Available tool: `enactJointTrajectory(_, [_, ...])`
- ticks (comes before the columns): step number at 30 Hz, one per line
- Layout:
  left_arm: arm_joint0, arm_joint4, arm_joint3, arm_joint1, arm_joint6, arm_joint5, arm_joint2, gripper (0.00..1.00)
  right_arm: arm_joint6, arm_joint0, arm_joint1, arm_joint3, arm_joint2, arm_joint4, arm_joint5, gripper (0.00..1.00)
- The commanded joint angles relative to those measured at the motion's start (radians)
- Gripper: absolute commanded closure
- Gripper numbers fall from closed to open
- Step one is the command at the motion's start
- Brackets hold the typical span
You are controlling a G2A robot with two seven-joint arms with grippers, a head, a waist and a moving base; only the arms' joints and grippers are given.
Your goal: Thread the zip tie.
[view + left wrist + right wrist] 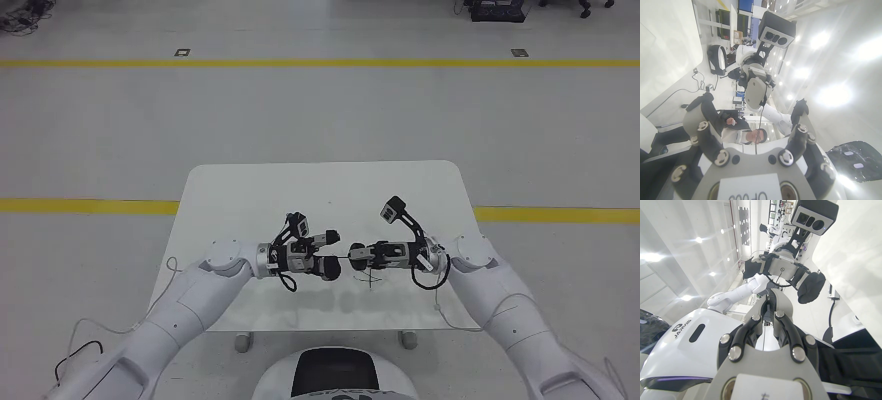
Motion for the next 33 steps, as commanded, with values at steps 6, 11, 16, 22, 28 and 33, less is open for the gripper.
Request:
enactJointTrajectory(6, [0.0, -0.009, 0.004, -0.002, -0.007, 0.003, -0.003, 0.04, 0.003, -0.001, 0.001, -0.002, 0.001, -0.004, 0.0, 1.0])
enactJointTrajectory(11, [0.001, -0.015, 0.004, -0.002, -0.013, 0.003, -0.009, 0.04, 0.003, 0.001, 0.001, 0.0, -0.002, -0.005, 0.0, 1.0])
enactJointTrajectory(16, [0.003, -0.019, 0.004, -0.001, -0.018, 0.003, -0.014, 0.04, 0.003, 0.005, 0.001, 0.004, -0.008, -0.006, 0.0, 1.0])
enactJointTrajectory(22, [0.005, -0.02, 0.004, -0.002, -0.02, 0.004, -0.017, 0.06, 0.004, 0.009, 0.001, 0.008, -0.013, -0.005, 0.001, 1.0])
enactJointTrajectory(28, [0.005, -0.019, 0.006, -0.004, -0.022, 0.005, -0.017, 0.14, 0.001, 0.013, 0.001, 0.016, -0.021, -0.004, 0.0, 1.0])
enactJointTrajectory(33, [0.004, -0.017, 0.008, -0.005, -0.024, 0.005, -0.016, 0.31, 0.0, 0.015, 0.001, 0.019, -0.024, -0.001, 0.0, 1.0])
